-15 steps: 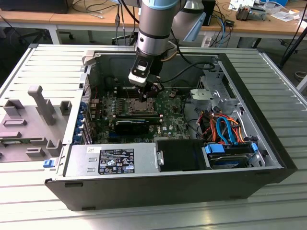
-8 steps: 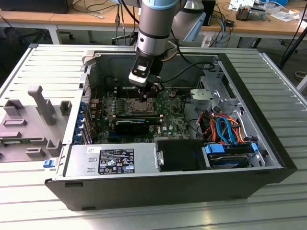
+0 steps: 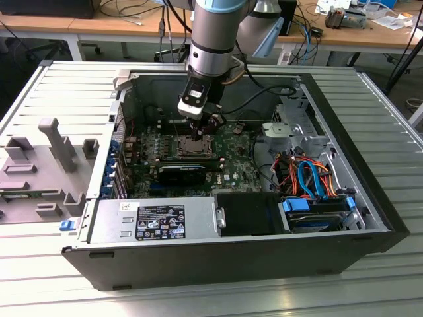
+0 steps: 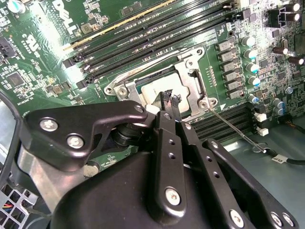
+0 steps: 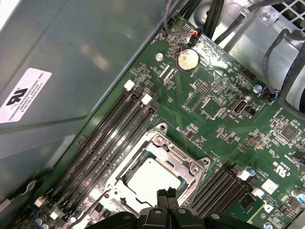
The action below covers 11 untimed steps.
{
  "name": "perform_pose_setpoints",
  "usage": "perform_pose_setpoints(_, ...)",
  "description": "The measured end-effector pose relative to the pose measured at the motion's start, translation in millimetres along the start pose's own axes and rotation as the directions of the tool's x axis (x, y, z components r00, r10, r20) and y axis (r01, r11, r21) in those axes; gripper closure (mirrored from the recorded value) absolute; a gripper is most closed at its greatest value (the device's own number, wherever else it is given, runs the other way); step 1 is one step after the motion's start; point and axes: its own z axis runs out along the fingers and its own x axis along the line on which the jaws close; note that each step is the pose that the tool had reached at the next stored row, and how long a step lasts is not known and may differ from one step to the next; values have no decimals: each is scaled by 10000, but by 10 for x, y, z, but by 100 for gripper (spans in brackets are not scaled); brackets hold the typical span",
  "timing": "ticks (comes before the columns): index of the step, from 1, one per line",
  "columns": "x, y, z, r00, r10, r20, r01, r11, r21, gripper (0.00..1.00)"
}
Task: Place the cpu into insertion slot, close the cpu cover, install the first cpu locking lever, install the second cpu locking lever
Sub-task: 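Install the first cpu locking lever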
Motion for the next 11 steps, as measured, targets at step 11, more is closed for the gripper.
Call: perform_pose_setpoints(11, 0, 0, 0, 10000, -94, 10, 94, 10000, 4, 89)
